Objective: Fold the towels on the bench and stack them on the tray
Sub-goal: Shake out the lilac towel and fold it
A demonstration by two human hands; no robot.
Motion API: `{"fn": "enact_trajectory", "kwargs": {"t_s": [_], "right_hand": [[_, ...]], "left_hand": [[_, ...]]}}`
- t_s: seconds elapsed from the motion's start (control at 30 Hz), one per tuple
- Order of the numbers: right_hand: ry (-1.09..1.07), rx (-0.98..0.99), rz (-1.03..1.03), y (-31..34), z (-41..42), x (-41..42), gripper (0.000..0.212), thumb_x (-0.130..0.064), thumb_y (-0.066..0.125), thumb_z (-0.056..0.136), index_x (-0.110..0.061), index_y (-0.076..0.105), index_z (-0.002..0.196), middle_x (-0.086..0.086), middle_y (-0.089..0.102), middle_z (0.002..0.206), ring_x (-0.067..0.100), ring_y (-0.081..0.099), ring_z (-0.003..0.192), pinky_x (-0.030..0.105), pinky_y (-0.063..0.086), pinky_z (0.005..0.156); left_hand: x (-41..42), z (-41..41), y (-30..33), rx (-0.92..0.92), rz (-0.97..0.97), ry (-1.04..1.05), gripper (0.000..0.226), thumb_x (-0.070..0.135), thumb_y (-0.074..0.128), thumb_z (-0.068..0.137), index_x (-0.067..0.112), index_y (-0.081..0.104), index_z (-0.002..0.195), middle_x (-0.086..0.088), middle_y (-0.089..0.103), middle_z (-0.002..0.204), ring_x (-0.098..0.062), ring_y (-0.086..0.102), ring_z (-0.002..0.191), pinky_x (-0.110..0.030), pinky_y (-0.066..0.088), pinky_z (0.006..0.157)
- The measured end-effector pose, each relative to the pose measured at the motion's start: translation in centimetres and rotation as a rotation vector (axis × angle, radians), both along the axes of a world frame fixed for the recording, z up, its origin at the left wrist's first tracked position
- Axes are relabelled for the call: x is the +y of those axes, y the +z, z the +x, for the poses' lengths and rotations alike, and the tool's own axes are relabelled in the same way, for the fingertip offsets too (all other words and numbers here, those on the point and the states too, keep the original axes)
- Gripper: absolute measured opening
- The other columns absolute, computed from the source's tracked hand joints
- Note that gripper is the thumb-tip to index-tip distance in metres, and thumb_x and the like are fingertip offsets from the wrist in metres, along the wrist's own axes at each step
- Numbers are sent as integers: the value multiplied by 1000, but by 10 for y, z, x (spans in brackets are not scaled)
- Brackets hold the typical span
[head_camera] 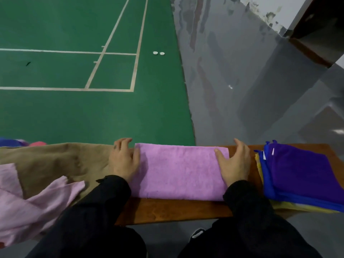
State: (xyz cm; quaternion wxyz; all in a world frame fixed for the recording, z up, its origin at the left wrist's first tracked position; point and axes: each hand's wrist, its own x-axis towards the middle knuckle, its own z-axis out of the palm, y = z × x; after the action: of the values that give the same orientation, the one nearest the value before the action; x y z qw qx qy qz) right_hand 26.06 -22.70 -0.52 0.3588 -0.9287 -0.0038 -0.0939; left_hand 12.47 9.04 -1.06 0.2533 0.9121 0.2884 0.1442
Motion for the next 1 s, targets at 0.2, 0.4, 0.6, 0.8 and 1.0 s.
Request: {"fn": "enact_trajectory", "kwargs": {"t_s": [0.2, 0.4, 0.6, 0.8, 1.0], "right_hand": [[666, -108, -624, -33, -40, 36, 62, -54, 34, 101, -27, 39, 156, 9, 34, 165, 29, 35, 150, 47, 22, 123], [727, 71, -748, -38, -49, 32, 72, -65, 15, 98, -35, 15, 163, 5, 8, 172, 26, 12, 158, 43, 3, 126], [785, 119, -737, -27, -71, 17, 78, -70, 6, 94, -35, 10, 163, 0, -1, 171, 23, 4, 159, 39, -9, 123], [778, 97, -718, -12, -70, 47, 78, -64, -4, 91, -34, 2, 163, 2, -7, 172, 21, -3, 159, 39, -8, 125], [711, 161, -750, -31, -53, 51, 79, -68, -8, 90, -37, -9, 162, -2, -14, 171, 20, -10, 159, 42, -7, 127]], "left_hand": [[-78, 2, -29, 233, 371, -602, 70, 68, 22, 100, 29, 29, 159, -5, 17, 168, -28, 13, 156, -57, 11, 124], [-87, -7, -42, 413, 399, -561, 82, 78, 12, 94, 33, 3, 162, -4, -11, 169, -30, -11, 156, -69, -5, 118], [-113, -48, -44, 437, 329, -531, 81, 75, 25, 95, 27, 29, 159, -10, 18, 167, -35, 18, 154, -75, 13, 115], [-95, -23, -26, 383, 314, -462, 77, 74, 9, 97, 33, -2, 161, -2, -16, 168, -27, -18, 155, -64, -13, 119], [-83, -13, -34, 446, 382, -480, 79, 76, -1, 94, 34, -11, 160, 0, -18, 167, -25, -17, 155, -63, -9, 120]]}}
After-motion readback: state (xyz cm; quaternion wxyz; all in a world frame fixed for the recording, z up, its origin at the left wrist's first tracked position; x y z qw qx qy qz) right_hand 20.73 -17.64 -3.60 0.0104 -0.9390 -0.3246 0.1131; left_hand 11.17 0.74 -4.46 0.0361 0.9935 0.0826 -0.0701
